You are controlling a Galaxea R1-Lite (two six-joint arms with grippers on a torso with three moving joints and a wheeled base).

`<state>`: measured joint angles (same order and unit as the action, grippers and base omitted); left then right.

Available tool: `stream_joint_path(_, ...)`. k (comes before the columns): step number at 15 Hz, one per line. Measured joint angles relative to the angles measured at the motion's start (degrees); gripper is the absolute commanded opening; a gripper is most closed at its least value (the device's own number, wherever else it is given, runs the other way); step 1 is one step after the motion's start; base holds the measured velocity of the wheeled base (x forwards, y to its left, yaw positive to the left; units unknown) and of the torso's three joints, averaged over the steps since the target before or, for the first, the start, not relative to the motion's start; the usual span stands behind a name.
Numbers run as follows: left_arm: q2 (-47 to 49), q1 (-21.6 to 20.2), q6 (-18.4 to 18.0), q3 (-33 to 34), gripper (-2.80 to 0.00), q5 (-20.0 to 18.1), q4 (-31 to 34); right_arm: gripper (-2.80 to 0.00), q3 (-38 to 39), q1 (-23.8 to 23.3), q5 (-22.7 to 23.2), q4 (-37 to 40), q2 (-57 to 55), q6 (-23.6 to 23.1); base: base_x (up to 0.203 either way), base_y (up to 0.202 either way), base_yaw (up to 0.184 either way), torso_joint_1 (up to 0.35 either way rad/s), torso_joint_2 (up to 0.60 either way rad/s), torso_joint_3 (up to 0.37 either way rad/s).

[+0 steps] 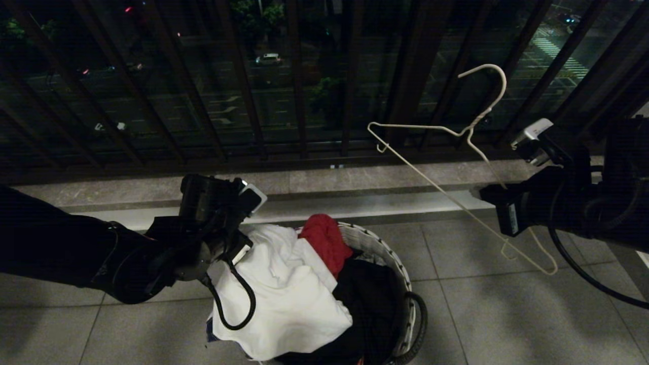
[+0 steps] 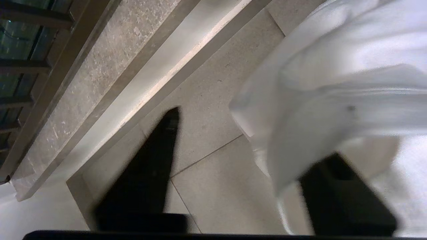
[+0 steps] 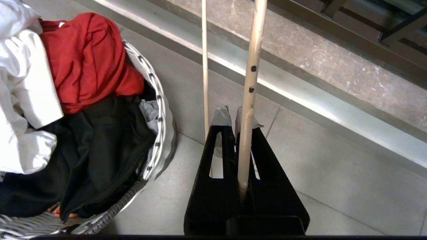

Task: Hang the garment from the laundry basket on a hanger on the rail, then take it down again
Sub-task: Pick up clothes from the basket

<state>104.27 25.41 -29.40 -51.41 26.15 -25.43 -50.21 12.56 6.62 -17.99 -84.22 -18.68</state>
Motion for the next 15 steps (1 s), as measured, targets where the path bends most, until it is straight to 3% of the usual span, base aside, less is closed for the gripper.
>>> stream_joint_path(7, -0.9, 0.0, 0.3, 0.0, -2.80, -3.7, 0.1, -2.80, -0.1, 0.0, 0.0, 0.0, 0.0, 0.0, 0.000, 0.000, 0.000, 0.000, 0.00, 0.000)
stream_joint_path(15, -11.8, 2.1, 7.2, 0.1, -2.80, -15.1, 1.7, -2.80, -0.4, 0.0, 0.1, 0.0, 0.1, 0.3, 0.000, 0.000, 0.000, 0.000, 0.00, 0.000)
